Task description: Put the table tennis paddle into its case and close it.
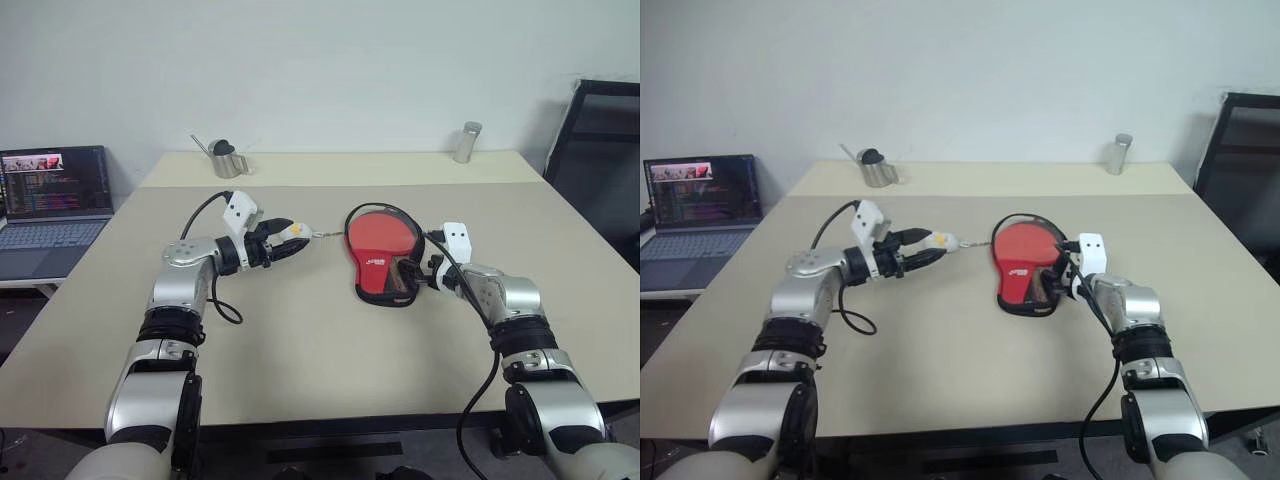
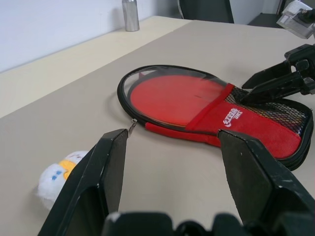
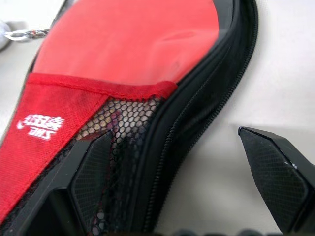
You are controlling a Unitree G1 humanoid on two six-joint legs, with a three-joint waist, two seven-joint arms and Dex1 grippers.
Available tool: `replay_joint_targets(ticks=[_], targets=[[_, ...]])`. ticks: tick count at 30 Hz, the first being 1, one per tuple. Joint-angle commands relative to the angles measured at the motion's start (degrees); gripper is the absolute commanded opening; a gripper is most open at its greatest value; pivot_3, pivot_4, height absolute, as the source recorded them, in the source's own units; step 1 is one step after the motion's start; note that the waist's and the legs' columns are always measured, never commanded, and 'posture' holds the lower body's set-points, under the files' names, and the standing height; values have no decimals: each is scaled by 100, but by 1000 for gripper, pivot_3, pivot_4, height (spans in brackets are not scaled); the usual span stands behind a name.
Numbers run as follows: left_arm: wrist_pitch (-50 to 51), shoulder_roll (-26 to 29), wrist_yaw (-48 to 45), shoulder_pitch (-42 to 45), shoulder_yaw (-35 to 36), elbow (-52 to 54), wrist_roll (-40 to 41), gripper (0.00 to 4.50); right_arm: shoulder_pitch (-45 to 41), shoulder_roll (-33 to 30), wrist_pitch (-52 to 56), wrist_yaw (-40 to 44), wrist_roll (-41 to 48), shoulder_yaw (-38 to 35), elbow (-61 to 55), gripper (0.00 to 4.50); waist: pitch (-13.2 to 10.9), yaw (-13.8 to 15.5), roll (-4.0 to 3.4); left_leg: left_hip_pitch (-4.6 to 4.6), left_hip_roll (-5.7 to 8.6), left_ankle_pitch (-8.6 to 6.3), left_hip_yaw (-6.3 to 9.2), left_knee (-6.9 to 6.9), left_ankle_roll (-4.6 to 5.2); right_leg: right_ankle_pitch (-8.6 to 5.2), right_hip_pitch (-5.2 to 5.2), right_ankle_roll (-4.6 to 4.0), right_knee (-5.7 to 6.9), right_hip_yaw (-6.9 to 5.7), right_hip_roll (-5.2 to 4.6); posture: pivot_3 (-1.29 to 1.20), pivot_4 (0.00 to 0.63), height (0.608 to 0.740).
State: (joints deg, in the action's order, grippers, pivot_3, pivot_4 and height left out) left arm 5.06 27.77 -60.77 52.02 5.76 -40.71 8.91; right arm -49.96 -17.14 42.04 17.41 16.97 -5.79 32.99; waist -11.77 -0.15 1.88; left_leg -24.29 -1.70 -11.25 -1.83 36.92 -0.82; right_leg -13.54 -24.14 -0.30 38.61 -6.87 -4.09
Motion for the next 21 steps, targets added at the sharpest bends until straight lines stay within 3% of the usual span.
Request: replay_joint_targets(ticks=[1,10,14,21], targets=[[-11,74,2,68,5,258,126,3170,-192,12,-130,40,-19,-129,125,4488,0,0,0,2,0,0,0,1,0,-2,0,3,2,1,0,0,150,740],[-15,108,6,55,-41,272,127,3170,-562,128,-382,358,-94,-39,1044,4488,0,-35,0,29,-2,0,-13,0,0,-14,3,23,24,10,1,0,150,740],[-16,135,6,46,-57,282,119,3170,-730,208,-487,474,-107,-51,1424,3593,0,-62,0,36,-5,0,-15,-1,0,-14,3,23,29,15,3,0,150,740],[1,241,-30,-22,-65,319,113,3170,-785,395,-540,546,-145,-40,1624,1094,1,-143,1,37,-10,0,-13,-2,0,-14,4,23,29,19,1,0,150,740]])
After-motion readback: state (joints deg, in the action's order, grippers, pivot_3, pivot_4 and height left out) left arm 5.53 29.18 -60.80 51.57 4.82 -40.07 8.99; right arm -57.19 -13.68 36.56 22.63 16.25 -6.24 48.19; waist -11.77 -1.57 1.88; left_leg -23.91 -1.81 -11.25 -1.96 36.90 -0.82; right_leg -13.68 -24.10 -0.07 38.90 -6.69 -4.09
